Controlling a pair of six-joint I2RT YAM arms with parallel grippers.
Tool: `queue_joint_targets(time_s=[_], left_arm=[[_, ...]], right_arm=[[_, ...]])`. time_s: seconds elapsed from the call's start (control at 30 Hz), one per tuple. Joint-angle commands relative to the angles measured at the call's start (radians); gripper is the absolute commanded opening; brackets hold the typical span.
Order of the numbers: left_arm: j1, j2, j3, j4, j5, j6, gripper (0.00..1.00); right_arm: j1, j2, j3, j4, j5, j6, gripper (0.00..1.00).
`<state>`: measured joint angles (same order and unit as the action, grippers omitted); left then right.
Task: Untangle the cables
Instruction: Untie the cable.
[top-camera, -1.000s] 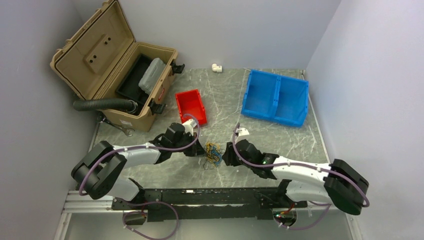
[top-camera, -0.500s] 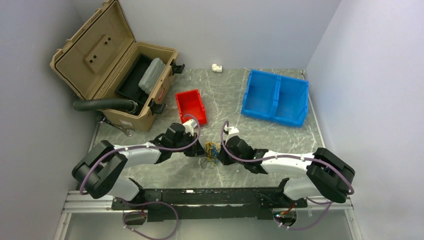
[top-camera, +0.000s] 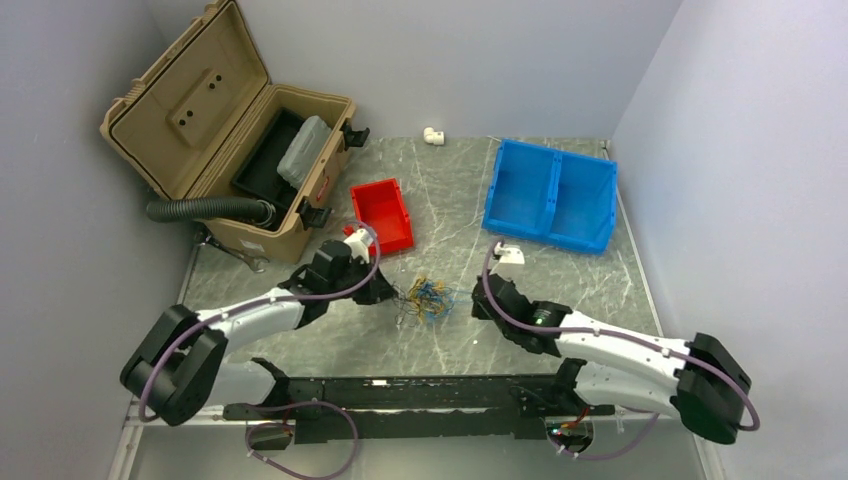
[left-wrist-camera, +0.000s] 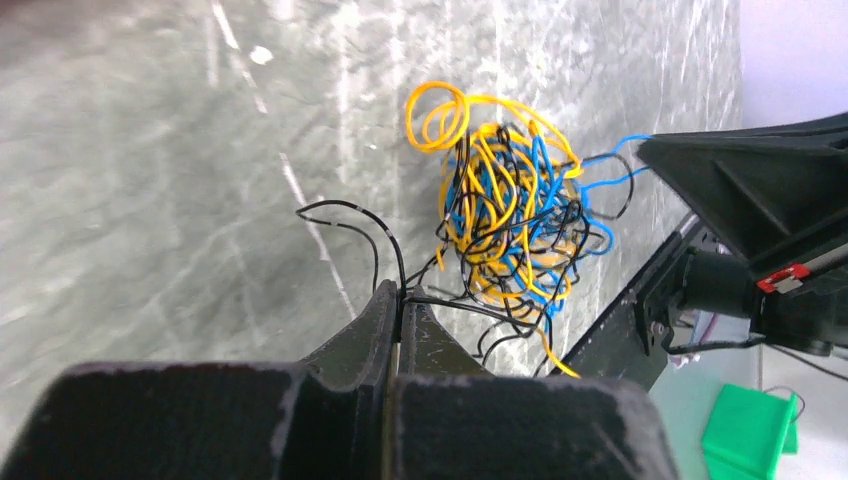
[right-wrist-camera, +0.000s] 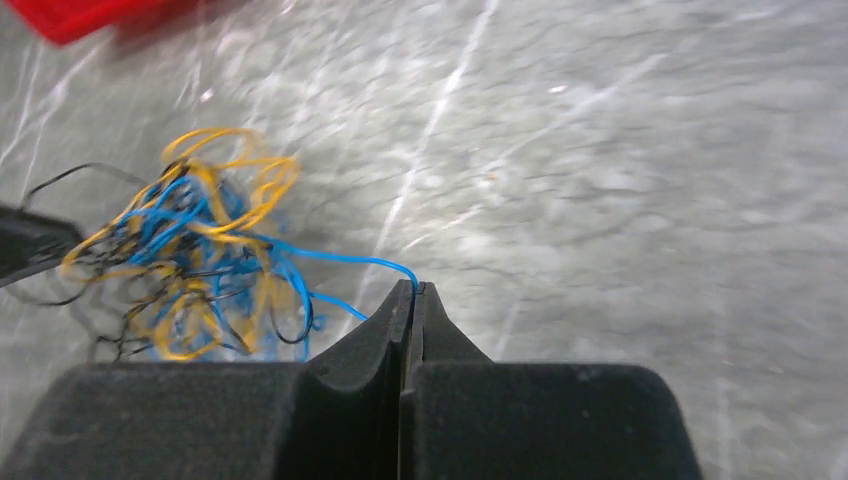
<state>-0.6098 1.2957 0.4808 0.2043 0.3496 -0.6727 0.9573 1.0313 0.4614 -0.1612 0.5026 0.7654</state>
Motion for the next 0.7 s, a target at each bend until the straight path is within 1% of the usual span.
queue_joint_targets(time_s=[0.0, 0.1, 0.17, 0.27, 0.33, 0.47, 0.5, 0.6, 0.67], left_arm=[[0.062, -0.095, -0.028, -0.091, -0.062, 0.031, 0.0], [0.073, -0.155, -0.033, -0.137, -0.106, 0.047, 0.0], [0.074, -0.174, -0.035, -0.152, -0.115, 0.056, 0.0], [0.074, -0.174, -0.031, -0.154, -0.099, 0.064, 0.0], [0.074, -0.162, -0.03, -0.134, -0.073, 0.068, 0.0], [0.073, -0.127, -0.03, -0.088, -0.01, 0.068, 0.0], [0.074, -0.116, -0.028, -0.077, 0.007, 0.067, 0.0], [0.069, -0.08, -0.023, -0.05, 0.046, 0.072, 0.0], [0.065, -0.06, -0.024, -0.028, 0.063, 0.073, 0.0]], right_arm=[[-0.023, -0.106, 0.033, -0.259, 0.271, 0.135, 0.0], [-0.032, -0.189, 0.045, -0.386, 0.353, 0.227, 0.0], [-0.034, -0.247, 0.03, -0.394, 0.363, 0.216, 0.0], [-0.034, -0.317, -0.005, -0.318, 0.331, 0.149, 0.0], [-0.033, -0.341, -0.028, -0.237, 0.262, 0.063, 0.0], [-0.034, -0.318, -0.021, -0.174, 0.167, 0.01, 0.0], [-0.034, -0.308, -0.017, -0.156, 0.147, -0.016, 0.02], [-0.033, -0.241, -0.004, -0.081, 0.029, -0.093, 0.24], [-0.033, -0.196, 0.01, -0.04, -0.042, -0.137, 0.3]])
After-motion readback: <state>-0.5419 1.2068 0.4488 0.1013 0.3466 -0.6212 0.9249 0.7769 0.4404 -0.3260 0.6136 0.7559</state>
